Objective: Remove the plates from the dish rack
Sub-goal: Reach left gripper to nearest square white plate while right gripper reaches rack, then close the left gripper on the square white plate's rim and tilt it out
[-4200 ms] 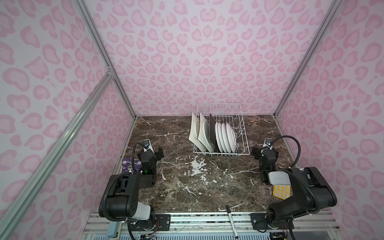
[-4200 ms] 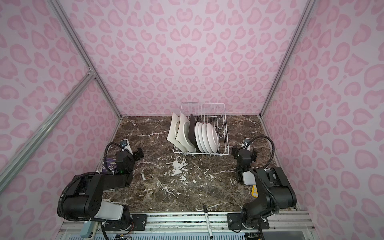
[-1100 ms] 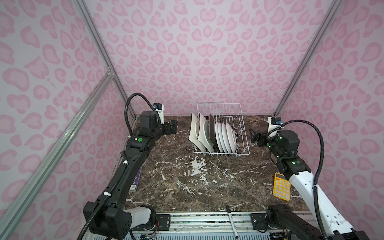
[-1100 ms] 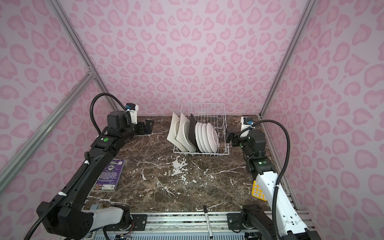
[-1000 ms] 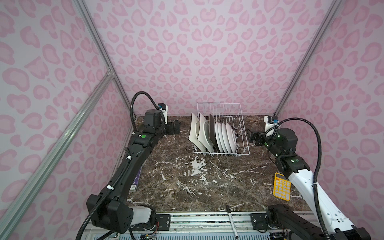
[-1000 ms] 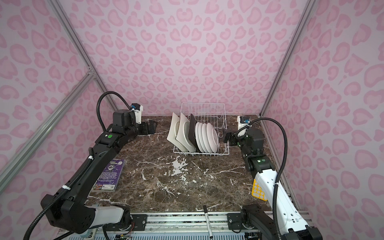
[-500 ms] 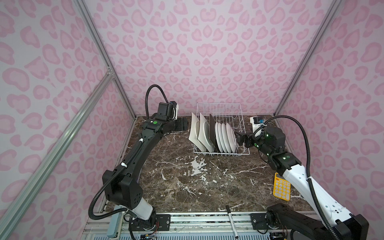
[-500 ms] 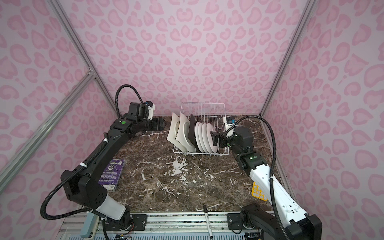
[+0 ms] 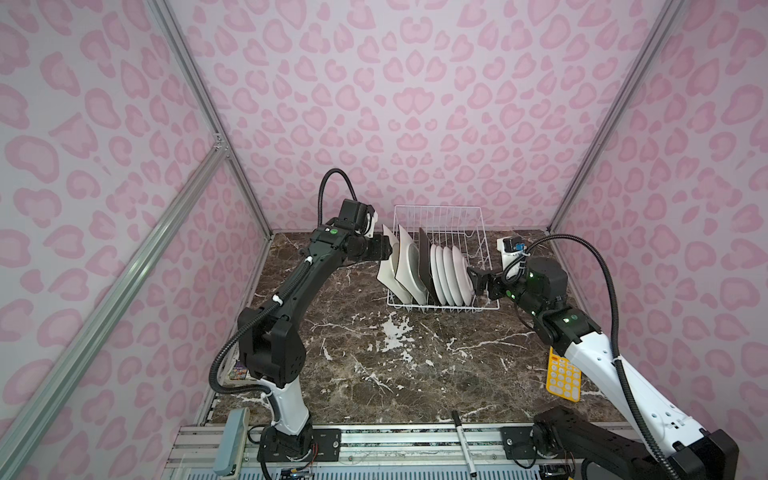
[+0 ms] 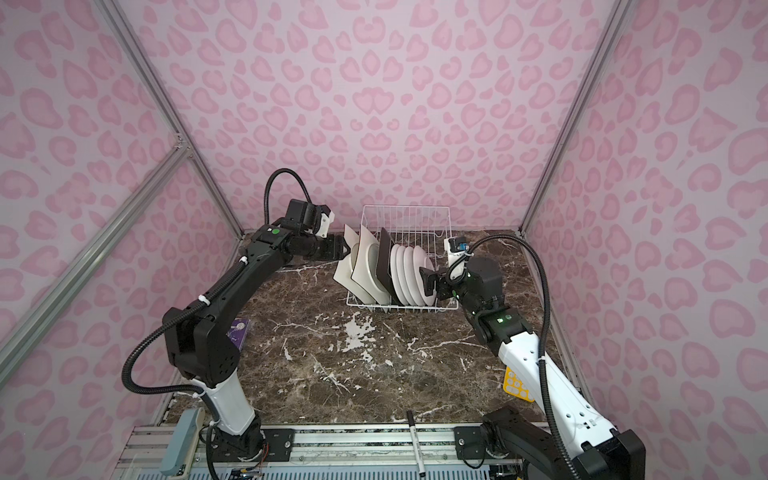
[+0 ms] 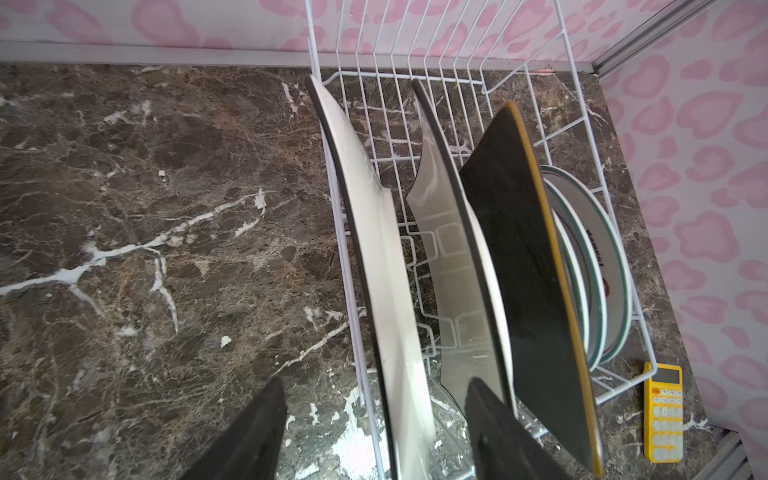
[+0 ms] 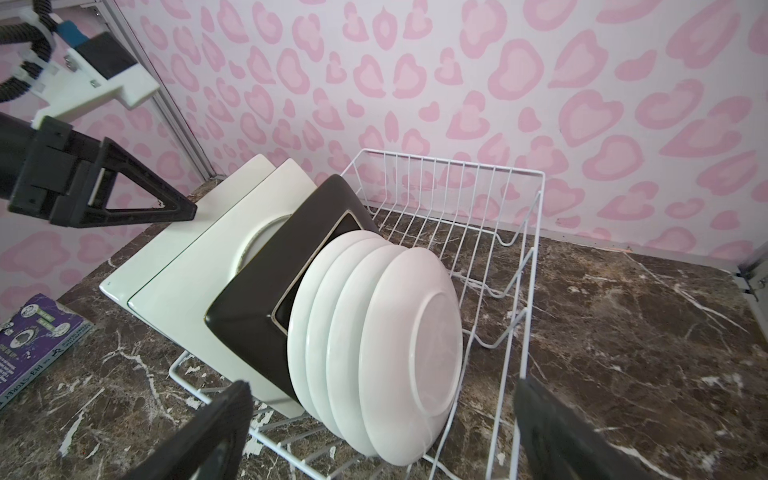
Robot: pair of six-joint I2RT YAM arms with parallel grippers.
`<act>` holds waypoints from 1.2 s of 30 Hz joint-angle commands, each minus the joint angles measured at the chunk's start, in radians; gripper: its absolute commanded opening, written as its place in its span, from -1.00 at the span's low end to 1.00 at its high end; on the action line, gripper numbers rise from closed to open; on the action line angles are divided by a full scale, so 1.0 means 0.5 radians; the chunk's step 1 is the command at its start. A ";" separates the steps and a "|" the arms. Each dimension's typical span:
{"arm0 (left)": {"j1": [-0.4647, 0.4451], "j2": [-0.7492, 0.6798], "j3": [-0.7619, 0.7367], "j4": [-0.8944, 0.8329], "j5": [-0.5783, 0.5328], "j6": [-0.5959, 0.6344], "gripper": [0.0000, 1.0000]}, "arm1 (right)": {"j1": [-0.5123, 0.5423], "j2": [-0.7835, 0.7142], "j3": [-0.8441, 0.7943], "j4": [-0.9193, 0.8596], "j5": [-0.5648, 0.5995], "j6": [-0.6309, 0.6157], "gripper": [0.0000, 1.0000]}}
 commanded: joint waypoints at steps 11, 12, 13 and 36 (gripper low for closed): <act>-0.021 0.188 0.135 -0.096 0.135 -0.044 0.14 | 0.009 -0.055 -0.058 0.013 0.036 0.016 0.99; -0.023 0.194 0.135 -0.098 0.148 -0.044 0.12 | 0.008 -0.055 -0.064 0.020 0.036 0.016 0.99; -0.025 0.199 0.132 -0.103 0.150 -0.045 0.10 | 0.007 -0.053 -0.072 0.032 0.033 0.016 0.99; -0.050 0.249 0.135 -0.145 0.206 -0.081 -0.20 | 0.009 -0.033 -0.093 0.062 0.036 0.028 0.99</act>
